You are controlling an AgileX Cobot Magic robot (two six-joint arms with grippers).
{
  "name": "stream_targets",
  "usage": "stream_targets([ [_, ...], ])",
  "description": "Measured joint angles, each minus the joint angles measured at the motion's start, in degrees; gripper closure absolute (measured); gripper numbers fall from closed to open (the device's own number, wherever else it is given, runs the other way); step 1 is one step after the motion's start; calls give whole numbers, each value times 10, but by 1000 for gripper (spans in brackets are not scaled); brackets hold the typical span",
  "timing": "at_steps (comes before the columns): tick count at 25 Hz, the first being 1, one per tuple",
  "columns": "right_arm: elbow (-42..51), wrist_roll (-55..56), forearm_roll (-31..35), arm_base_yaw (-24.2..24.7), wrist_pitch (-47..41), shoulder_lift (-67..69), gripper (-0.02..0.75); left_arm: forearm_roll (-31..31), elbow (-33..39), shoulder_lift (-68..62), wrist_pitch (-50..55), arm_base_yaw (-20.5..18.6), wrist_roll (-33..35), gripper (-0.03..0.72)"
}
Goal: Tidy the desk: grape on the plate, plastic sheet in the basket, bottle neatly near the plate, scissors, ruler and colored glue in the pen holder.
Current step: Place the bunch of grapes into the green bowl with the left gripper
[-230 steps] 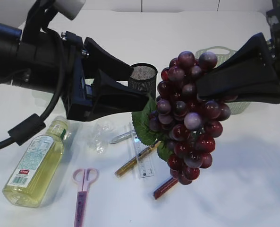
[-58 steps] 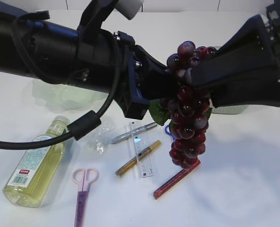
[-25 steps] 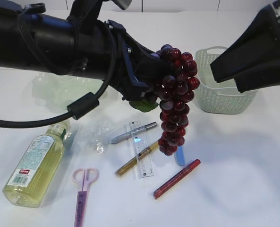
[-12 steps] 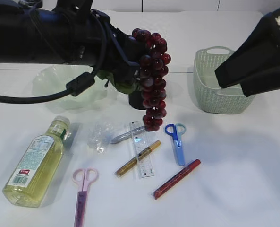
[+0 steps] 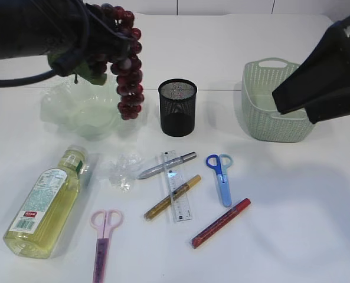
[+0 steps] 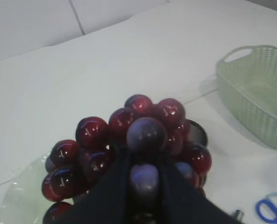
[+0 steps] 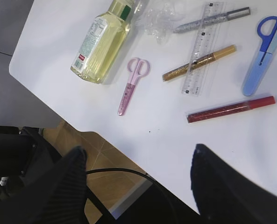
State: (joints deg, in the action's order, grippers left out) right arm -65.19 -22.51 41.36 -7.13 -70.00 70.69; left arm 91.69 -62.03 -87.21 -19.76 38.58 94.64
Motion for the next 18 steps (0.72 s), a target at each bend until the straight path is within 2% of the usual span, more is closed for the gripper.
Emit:
stream_targets([
  [4,0,0,0,0,-1,0,194,34,-4,9,-18,-40,0,605],
  [8,0,1,0,0,-1,0,194,59,-14,9,-12,-98,0,605],
  [13,0,1,0,0,-2,0,192,72,-26,9,29,-164,0,605],
  [18,0,2,0,0,-2,0,192,73,-46,-4,76,-211,0,605],
])
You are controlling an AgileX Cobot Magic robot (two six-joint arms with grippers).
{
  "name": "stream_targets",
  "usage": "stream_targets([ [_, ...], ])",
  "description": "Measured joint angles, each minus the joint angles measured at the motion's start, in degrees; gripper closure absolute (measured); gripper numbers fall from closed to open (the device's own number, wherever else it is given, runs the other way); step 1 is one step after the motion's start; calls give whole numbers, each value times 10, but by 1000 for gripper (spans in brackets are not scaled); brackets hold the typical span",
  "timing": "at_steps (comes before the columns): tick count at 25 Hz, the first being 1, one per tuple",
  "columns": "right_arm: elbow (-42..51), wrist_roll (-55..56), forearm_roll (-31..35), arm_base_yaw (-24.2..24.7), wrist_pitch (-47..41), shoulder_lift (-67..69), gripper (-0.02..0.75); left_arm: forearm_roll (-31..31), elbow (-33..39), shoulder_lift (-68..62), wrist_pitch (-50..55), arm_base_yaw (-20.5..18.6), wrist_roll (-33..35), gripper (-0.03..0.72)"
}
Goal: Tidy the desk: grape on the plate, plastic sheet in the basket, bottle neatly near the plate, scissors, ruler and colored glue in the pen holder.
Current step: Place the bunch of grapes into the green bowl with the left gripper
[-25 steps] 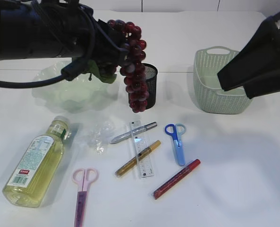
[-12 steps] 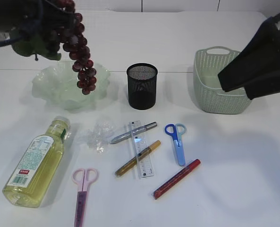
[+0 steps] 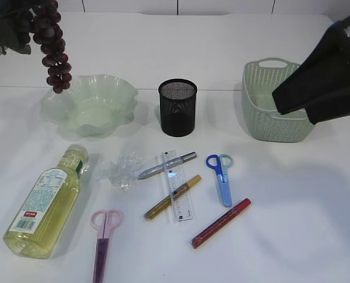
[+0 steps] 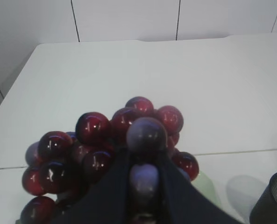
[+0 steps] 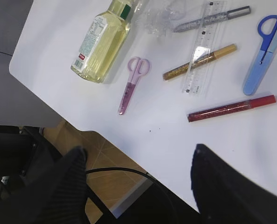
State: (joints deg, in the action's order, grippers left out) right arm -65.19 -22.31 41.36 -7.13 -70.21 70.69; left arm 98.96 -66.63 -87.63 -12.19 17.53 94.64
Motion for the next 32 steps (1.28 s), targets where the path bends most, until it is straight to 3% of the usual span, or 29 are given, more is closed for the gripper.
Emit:
stream_targets([
  [16,0,6,0,0,0,0,193,20,-93,-147,25,-19,0,605],
  [32,0,12,0,0,-1,0,193,56,-97,-193,25,-22,0,577],
])
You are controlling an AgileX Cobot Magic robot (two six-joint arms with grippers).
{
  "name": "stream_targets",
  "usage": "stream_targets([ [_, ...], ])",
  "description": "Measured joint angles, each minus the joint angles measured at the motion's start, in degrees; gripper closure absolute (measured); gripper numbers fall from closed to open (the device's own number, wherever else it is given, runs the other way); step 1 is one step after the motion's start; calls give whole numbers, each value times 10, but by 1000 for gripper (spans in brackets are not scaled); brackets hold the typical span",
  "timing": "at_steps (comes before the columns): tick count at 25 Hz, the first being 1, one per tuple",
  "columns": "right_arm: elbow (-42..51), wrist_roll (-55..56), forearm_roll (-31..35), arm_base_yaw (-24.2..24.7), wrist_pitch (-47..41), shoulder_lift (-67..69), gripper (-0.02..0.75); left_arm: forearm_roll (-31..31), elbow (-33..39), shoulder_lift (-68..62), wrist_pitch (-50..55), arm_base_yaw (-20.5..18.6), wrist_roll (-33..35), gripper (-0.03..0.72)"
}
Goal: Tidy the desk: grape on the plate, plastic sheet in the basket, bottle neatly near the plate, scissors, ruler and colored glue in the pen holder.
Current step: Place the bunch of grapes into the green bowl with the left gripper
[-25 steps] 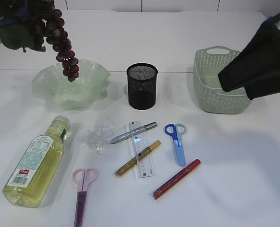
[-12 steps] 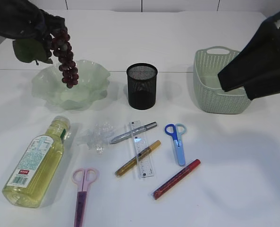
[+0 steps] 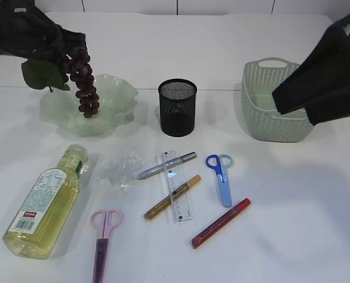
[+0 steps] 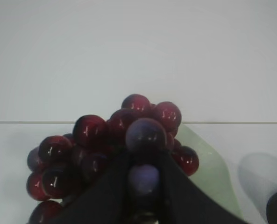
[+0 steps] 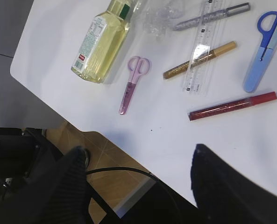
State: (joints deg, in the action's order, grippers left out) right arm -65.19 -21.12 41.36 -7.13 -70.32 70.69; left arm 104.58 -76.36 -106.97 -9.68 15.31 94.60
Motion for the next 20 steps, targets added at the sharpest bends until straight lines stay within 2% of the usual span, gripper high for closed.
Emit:
stream_targets([
  [2,0,0,0,0,0,0,193,2,0,-3,0,0,0,539],
  [7,0,1,0,0,0,0,193,3,-1,-8,0,0,0,367],
  [10,0,2,0,0,0,0,193,5,-2,-8,0,0,0,300],
  [13,0,2,0,0,0,0,193,5,-2,-8,0,0,0,274],
  [20,0,2,0,0,0,0,193,5,-2,-8,0,0,0,269],
])
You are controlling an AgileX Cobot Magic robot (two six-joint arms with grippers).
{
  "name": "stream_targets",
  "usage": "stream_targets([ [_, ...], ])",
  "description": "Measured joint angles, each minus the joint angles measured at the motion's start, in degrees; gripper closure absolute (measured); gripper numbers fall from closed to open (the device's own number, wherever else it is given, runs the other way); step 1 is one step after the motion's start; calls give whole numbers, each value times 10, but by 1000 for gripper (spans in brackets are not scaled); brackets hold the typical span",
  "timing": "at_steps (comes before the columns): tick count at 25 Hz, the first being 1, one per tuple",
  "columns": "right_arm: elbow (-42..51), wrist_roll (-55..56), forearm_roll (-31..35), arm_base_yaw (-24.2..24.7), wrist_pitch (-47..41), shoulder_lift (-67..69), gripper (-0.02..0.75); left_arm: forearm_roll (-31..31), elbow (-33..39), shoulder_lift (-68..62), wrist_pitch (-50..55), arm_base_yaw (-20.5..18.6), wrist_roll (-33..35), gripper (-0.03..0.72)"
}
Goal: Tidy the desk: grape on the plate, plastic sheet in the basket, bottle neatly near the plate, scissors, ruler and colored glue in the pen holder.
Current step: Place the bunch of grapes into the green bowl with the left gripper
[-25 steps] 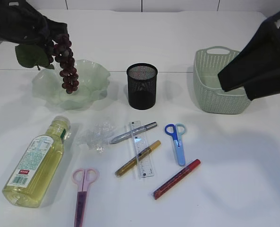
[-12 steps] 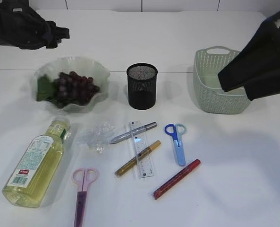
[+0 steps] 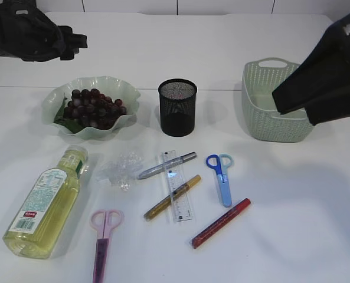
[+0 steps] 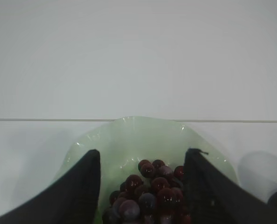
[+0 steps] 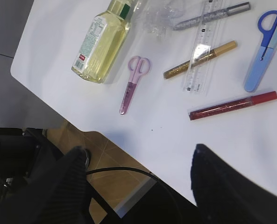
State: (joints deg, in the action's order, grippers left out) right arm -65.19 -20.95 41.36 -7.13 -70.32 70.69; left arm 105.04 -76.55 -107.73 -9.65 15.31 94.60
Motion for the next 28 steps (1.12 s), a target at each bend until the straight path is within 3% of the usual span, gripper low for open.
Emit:
stream_targets([
  [18,0,1,0,0,0,0,194,0,0,0,20,0,4,269],
  [28,0,1,0,0,-1,0,193,0,0,0,24,0,87,276],
])
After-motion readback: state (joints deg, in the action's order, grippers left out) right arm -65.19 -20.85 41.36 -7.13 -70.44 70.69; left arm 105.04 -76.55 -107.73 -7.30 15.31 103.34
